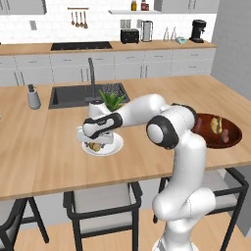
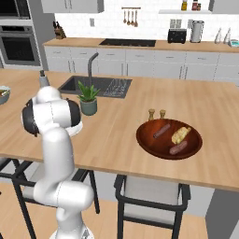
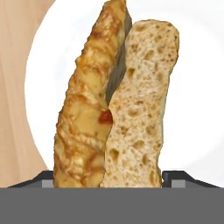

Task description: Place one bun and one sausage from the bowl on each plate.

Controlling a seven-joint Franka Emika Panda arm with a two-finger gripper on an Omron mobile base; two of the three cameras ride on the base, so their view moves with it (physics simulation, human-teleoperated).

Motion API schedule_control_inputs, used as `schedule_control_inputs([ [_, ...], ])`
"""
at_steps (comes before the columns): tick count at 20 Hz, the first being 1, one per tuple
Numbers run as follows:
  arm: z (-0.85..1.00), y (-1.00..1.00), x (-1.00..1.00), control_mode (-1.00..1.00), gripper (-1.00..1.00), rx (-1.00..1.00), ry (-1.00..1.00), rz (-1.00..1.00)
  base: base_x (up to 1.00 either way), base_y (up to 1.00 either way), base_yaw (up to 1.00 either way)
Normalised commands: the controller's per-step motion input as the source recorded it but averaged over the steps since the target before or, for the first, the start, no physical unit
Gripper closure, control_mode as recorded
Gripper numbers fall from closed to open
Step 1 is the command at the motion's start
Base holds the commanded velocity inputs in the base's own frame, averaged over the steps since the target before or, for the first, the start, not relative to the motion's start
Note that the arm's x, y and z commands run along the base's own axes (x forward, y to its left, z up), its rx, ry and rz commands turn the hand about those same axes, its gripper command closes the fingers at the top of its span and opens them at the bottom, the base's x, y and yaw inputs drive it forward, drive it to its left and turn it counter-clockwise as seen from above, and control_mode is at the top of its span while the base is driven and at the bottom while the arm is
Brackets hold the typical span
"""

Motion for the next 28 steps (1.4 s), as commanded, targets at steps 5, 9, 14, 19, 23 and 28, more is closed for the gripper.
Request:
schedule_control_inputs([
  [5, -0.11, 0.02, 0.01, -1.00, -1.00, 0.00, 0.00, -0.02, 0.00, 0.00, 0.00],
  [9, 0.03, 0.00, -0.08, -1.00, -1.00, 0.00, 0.00, -0.01, 0.00, 0.00, 0.00],
  [14, 0.23, -0.03, -0.13, -1.00, -1.00, 0.00, 0.00, -0.03, 0.00, 0.00, 0.00],
  [19, 0.92, -0.53, -0.82, -1.00, -1.00, 0.08, -0.09, -0.06, 0.00, 0.00, 0.00],
  [23, 0.75, -0.99, -0.91, -1.00, -1.00, 0.12, -0.11, -0.07, 0.00, 0.00, 0.00],
  [28, 0.28, -1.00, -0.55, -1.00, -1.00, 0.06, 0.00, -0.17, 0.00, 0.00, 0.00],
])
